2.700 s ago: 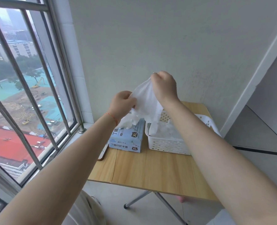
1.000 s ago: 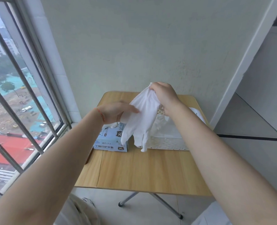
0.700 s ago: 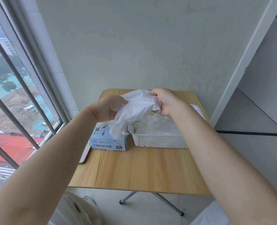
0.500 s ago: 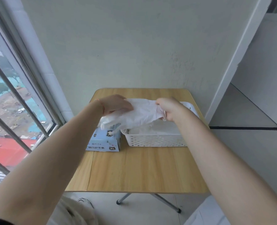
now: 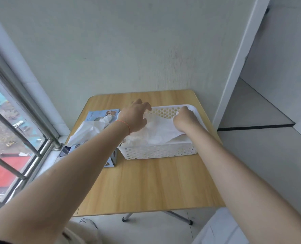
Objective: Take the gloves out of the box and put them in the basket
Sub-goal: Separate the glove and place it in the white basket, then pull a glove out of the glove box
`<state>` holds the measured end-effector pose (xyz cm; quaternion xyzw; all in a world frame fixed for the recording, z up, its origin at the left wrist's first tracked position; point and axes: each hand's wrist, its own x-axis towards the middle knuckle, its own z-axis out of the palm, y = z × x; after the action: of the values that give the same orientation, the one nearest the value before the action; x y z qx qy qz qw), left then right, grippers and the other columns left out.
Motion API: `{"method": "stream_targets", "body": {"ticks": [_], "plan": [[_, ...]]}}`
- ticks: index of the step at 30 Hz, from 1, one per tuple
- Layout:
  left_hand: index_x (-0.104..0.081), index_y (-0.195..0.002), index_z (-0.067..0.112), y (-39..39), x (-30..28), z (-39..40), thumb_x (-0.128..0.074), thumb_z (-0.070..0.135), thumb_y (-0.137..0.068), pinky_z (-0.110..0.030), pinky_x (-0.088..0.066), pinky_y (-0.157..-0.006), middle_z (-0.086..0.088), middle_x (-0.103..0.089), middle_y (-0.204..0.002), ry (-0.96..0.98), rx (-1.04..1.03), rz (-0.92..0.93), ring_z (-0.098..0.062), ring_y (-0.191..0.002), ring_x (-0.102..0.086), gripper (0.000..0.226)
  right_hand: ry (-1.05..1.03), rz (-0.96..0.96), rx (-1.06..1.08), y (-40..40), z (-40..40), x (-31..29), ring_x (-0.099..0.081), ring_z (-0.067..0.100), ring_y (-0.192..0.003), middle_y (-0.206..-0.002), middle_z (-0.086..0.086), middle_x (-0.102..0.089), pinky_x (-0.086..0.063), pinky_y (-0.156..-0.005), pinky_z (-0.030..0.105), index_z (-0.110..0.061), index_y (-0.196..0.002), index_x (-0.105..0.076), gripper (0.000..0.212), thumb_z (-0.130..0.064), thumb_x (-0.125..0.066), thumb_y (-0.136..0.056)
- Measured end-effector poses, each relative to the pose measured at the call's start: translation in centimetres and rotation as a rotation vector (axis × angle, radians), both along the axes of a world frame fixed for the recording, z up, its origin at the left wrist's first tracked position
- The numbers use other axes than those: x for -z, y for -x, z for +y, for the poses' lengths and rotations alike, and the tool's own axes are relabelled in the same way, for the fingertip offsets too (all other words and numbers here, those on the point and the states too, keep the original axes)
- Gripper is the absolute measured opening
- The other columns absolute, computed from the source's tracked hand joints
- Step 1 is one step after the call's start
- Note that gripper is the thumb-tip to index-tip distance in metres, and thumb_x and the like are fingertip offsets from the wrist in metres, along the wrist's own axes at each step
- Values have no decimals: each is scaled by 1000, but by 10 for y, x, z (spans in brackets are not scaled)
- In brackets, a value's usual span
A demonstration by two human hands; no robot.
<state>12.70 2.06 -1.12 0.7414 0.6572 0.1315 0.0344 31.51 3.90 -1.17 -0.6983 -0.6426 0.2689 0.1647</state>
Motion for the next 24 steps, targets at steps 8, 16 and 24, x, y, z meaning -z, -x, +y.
{"method": "stream_targets", "body": {"ticks": [8,16,24], "plan": [[-54,-125,38,-3,-10,-22,-84,50,-66,-33,-42,-93,5,-48,-113,282,92,34,-16,-102,-49,67,-94,-206,-10,-2,-1,-3,-59,30,-104,-125,15,-58,-46,-69,34,0,-151,-12,64,0,-42,-95],[-39,-142,32,1,-24,-26,-83,30,-73,-31,-44,-86,2,-44,-112,420,83,123,-18,-102,-45,82,-235,-487,-18,4,-10,-10,-57,30,-111,-123,15,-56,-46,-75,35,0,-129,-41,43,0,-57,-89],[-69,-106,26,44,-39,-43,-60,18,-88,-27,-46,-71,4,-55,-97,8,-143,-154,-16,-80,-54,22,-400,-276,-335,55,-19,-26,-57,28,-99,-108,8,-57,-44,-71,34,-10,-104,-58,15,-9,-50,-91]]}}
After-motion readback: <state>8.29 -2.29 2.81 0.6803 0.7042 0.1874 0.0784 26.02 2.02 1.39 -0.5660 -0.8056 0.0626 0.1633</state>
